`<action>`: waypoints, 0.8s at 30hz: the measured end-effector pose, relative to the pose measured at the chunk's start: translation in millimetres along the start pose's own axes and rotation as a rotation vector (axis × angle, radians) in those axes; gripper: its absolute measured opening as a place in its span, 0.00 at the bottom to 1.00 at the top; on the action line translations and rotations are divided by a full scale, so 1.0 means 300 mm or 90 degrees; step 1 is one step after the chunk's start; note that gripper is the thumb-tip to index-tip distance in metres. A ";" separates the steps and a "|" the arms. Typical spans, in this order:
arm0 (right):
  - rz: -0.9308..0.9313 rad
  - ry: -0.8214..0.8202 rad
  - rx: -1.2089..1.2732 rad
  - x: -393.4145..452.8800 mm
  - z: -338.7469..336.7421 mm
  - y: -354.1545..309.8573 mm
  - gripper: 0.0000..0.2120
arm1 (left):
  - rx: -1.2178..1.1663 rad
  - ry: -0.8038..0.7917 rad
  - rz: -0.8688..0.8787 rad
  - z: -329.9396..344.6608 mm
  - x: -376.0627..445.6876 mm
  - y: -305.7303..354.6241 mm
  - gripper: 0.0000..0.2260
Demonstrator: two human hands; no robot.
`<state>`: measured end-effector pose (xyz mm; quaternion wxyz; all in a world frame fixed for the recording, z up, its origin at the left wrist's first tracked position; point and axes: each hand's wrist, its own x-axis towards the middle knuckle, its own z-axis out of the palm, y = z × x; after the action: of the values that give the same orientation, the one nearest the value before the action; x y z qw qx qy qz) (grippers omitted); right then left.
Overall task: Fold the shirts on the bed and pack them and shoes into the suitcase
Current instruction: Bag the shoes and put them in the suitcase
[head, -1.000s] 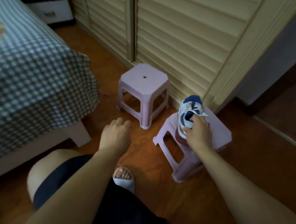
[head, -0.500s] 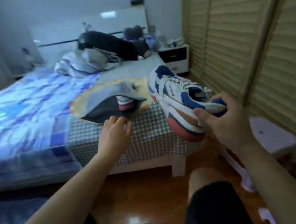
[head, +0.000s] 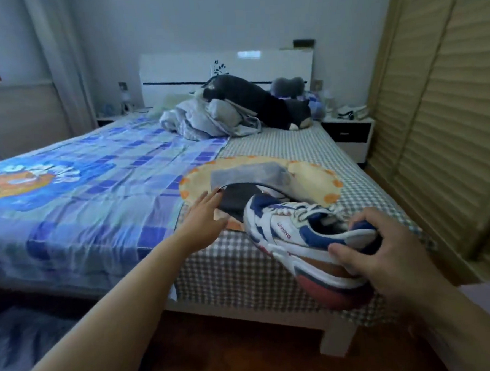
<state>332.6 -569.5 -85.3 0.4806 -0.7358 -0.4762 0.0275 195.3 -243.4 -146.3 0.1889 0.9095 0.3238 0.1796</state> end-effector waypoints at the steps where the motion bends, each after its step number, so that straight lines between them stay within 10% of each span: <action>1: 0.000 0.007 0.009 0.029 0.006 -0.009 0.15 | -0.035 0.010 0.007 0.005 0.001 -0.001 0.34; 19: 0.003 0.186 -0.046 0.396 0.683 0.145 0.20 | -0.068 0.127 0.118 0.131 -0.046 0.008 0.28; 24: -0.127 0.072 -0.155 0.348 0.770 0.213 0.19 | -0.072 0.155 0.121 0.145 -0.043 -0.012 0.29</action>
<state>317.5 -341.5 -212.5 0.4144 -0.7381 -0.5189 -0.1193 203.7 -259.2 -188.0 0.1813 0.8956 0.2462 0.3232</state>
